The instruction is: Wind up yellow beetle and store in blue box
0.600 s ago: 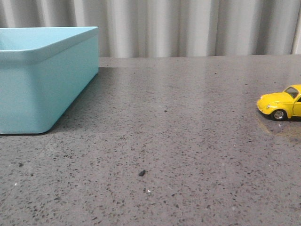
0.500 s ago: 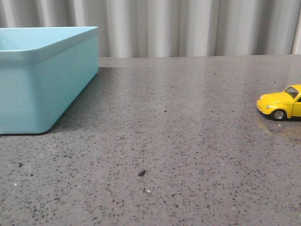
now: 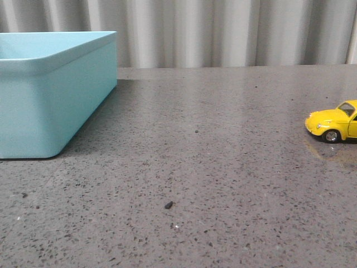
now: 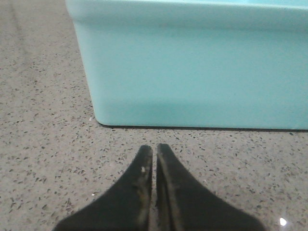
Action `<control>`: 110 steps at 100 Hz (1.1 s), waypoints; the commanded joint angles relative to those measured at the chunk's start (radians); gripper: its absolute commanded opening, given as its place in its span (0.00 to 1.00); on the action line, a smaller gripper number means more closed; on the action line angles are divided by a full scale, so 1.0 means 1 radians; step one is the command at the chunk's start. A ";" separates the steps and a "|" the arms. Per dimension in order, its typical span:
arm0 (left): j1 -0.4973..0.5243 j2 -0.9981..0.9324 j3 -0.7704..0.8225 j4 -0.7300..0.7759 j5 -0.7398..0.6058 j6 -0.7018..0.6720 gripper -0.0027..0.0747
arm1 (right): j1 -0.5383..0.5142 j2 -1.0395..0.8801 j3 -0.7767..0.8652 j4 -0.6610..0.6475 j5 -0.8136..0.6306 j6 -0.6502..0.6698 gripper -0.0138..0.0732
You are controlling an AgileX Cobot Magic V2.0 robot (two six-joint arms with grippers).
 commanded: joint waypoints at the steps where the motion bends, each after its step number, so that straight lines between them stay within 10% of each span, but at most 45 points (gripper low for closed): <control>1: -0.007 -0.031 0.027 -0.004 -0.049 -0.004 0.01 | -0.004 -0.018 0.025 -0.015 -0.017 -0.003 0.10; 76: -0.007 -0.031 0.027 -0.004 -0.049 -0.004 0.01 | -0.004 -0.018 0.025 -0.308 -0.113 -0.003 0.10; 110: -0.007 -0.031 0.027 -0.004 -0.049 -0.004 0.01 | -0.004 -0.018 0.025 -0.211 -0.291 -0.003 0.10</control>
